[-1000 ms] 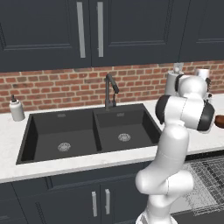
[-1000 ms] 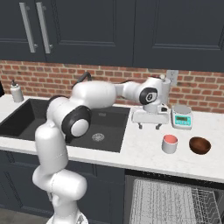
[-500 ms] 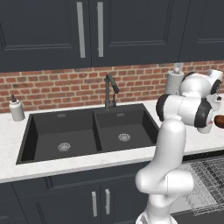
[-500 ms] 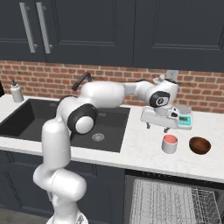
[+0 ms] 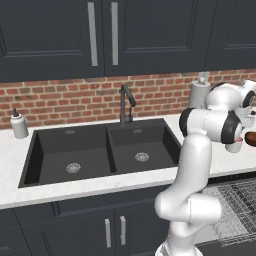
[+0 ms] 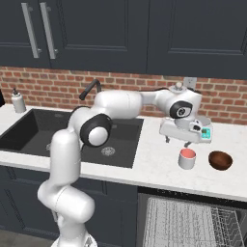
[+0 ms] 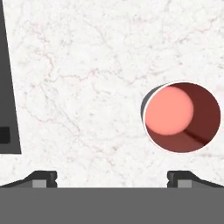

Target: Pick up the cup and bowl from the counter, place them in the dishwasher, and close the dishwasher door.

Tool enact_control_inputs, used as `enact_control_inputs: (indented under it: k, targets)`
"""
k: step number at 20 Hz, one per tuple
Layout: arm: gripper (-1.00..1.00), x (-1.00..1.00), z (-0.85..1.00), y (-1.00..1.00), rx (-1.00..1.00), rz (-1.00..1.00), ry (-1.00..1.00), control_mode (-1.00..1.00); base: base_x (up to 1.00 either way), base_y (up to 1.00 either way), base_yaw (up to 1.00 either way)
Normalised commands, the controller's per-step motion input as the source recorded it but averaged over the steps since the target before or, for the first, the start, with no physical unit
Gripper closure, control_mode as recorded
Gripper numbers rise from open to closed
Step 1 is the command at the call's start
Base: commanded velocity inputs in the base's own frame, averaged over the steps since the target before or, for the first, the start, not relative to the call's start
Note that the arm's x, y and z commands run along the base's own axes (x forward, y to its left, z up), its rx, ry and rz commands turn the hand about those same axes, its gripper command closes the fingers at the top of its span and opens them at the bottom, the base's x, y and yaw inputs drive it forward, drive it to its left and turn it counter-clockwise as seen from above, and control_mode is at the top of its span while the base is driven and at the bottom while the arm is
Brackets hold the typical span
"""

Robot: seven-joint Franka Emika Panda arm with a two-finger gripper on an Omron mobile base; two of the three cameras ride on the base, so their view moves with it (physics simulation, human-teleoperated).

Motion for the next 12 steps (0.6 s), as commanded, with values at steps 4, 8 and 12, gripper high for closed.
enact_control_inputs:
  k: [4,8,12]
  targets:
    - [-1.00,0.00,-0.36,0.00,-0.12,0.00,0.00,-1.00,0.00,0.00,0.00]
    - [-1.00,0.00,-0.30,0.00,-0.14,0.00,0.00,-1.00,0.00,0.00,0.00]
    - [-1.00,0.08,-0.16,0.00,-0.13,0.00,-0.02,-1.00,0.00,0.00,0.00]
